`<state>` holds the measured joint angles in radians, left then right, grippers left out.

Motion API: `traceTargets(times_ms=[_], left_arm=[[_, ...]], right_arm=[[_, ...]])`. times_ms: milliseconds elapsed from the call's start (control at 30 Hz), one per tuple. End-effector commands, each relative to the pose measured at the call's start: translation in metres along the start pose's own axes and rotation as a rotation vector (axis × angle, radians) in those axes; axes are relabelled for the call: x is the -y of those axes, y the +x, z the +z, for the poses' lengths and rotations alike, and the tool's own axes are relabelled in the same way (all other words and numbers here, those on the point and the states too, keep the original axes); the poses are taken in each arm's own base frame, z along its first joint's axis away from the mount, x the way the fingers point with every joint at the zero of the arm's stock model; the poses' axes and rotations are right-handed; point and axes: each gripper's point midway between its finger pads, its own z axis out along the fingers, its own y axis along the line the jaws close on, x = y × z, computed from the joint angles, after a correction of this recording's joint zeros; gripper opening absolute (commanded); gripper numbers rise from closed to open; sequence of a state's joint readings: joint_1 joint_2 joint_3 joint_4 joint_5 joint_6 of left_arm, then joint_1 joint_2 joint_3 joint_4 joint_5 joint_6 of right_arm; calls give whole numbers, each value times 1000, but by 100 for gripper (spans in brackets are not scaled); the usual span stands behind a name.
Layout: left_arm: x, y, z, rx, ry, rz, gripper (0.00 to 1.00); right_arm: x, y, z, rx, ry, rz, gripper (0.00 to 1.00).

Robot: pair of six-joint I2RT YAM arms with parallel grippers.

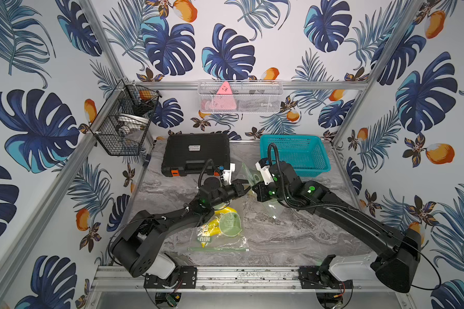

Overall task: Open the zip-top bag and take out the banana
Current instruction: Open the zipper of the food storage bag at the center of the board.

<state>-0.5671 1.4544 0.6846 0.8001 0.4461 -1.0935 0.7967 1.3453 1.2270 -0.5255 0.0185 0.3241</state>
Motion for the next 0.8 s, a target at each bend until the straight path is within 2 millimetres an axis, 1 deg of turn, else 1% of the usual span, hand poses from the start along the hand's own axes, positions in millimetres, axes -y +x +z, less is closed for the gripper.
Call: traceTargets(times_ms=[0,100,233,367,433,467,500,600,633,667,700,767], left_arm=[[-13,4,-4,-24,-89,50,25],[-18,4,-5,-15,-95,22,28],[-21,6,-7,-15,-95,-9,28],[-21,3,-10,3,-119,16,22],[-22,1,-8,3,-124,28,19],[-23,0,-6,1,-131,30,19],[-25,0,-4,-7,-146,25,21],[-29,0,-1,-25,-174,33,33],[-30,0,-1,-25,-182,32,47],[-32,1,-2,-24,-198,27,65],[-34,0,-3,-20,-205,27,71],[-34,-2,-5,3,-199,22,74]], right_arm=[[21,10,2,-40,112,-44,0],[24,6,2,-27,131,-54,0],[22,-1,-2,4,124,-49,0],[23,-4,-8,18,117,-38,0],[19,-9,-11,33,74,-20,0],[18,-12,-13,41,53,-7,0],[18,-15,-16,49,41,8,0],[18,-24,-22,66,12,35,0],[17,-25,-23,65,5,39,0],[15,-25,-23,59,-8,40,0],[14,-26,-23,56,-15,41,0],[11,-25,-21,45,-29,43,0]])
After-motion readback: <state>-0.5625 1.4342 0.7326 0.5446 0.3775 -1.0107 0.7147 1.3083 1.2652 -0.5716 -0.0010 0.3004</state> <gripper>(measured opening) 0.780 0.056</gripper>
